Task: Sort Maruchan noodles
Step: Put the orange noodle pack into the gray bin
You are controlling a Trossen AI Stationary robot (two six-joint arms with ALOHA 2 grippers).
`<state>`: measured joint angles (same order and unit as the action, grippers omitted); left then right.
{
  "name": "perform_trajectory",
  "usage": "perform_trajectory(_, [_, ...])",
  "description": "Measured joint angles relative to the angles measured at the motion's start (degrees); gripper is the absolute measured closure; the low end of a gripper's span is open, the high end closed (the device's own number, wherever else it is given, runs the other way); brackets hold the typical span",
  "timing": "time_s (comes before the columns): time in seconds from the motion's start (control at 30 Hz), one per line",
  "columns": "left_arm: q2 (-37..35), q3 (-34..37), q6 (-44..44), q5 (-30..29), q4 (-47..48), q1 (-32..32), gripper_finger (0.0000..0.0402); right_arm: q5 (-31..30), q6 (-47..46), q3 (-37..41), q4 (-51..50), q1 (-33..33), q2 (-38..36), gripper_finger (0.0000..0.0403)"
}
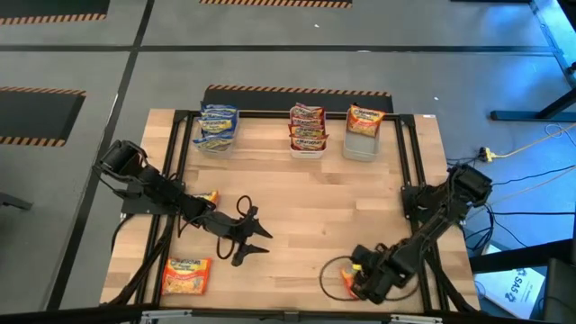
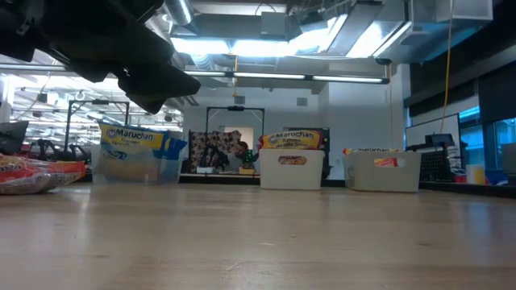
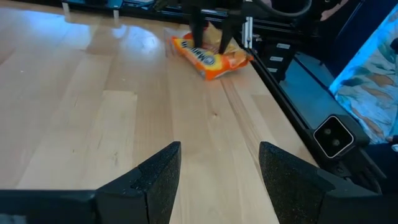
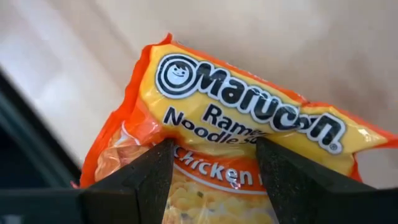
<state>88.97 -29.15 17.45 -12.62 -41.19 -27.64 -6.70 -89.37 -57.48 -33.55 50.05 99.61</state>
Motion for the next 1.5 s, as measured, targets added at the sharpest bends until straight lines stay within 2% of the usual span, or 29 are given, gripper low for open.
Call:
perform_trajectory(0.17, [0.0,0.0,0.15,-0.28,0.0,0.0,0.0191,-6.24,6.2,0.1,-0.06,-5.48,0.09,0.0178])
perform_trajectory(0.5, [0.0,0.0,2.16,-0.41,-0.49,0.39,0.0191,-10.88,19.19,0.59,0.93,-14.77,-0.22,0.0178])
perform_trajectory(0.7, [2.02,-3.21,1.65,-1.6,-0.63,0.53,0.0191,-15.85,20.64,0.59,-2.33,-11.83,-5.88,0.0178])
perform_trajectory(0.93, [10.79,-13.43,-0.9,-1.22,2.15,2.86,0.0191,-20.49,12.74,1.93,-11.99,-7.12,-13.61,0.0178])
perform_trajectory(1.07, [16.31,-19.75,-1.35,-1.25,6.46,4.78,0.0191,-21.52,6.44,8.33,-10.89,-5.02,-19.19,0.0178])
perform_trajectory(1.17, [19.72,-24.02,-1.41,-0.92,7.86,5.82,0.0191,-20.97,2.3,15.17,-6.36,-4.15,-23.92,0.0178])
perform_trajectory(1.33, [24.89,-30.59,-1.71,2.79,7.95,7.45,0.0191,-18.71,-0.56,27.41,7.44,-4.32,-31.02,0.0178])
perform_trajectory(1.5, [31.02,-36.67,-3.56,4.27,8.21,8.17,0.0191,-17.69,-2.17,37.82,22.47,-4.32,-34.67,0.0178])
